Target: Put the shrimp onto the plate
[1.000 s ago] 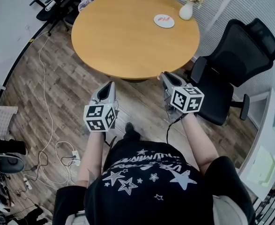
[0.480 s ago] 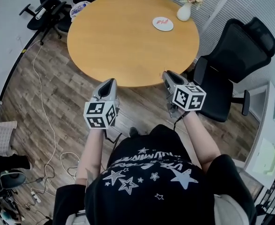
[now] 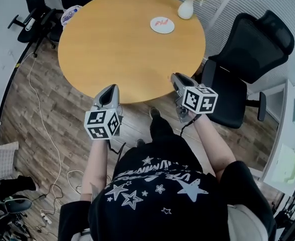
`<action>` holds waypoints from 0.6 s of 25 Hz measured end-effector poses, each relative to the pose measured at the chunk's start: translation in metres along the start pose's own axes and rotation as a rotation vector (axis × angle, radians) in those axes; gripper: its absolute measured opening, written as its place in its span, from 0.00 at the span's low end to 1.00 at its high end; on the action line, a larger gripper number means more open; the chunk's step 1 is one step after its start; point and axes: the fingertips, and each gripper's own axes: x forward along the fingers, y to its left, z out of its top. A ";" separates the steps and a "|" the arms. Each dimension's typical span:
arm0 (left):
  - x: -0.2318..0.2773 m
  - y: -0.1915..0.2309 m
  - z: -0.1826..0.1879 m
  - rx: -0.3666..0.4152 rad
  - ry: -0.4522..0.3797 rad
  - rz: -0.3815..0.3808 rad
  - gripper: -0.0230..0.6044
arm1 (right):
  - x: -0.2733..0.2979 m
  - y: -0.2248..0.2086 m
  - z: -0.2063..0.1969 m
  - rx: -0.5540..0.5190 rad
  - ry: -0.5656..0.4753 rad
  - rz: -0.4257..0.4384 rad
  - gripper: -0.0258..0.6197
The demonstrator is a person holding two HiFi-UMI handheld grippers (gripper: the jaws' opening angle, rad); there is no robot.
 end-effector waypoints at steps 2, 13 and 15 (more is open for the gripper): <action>0.013 0.001 0.010 0.013 -0.001 0.008 0.04 | 0.014 -0.012 0.009 0.010 0.009 0.006 0.14; 0.105 0.012 0.048 0.024 0.018 0.038 0.04 | 0.089 -0.073 0.069 0.076 0.008 0.011 0.14; 0.121 0.014 0.053 0.025 0.022 0.039 0.04 | 0.101 -0.081 0.078 0.077 0.008 0.016 0.14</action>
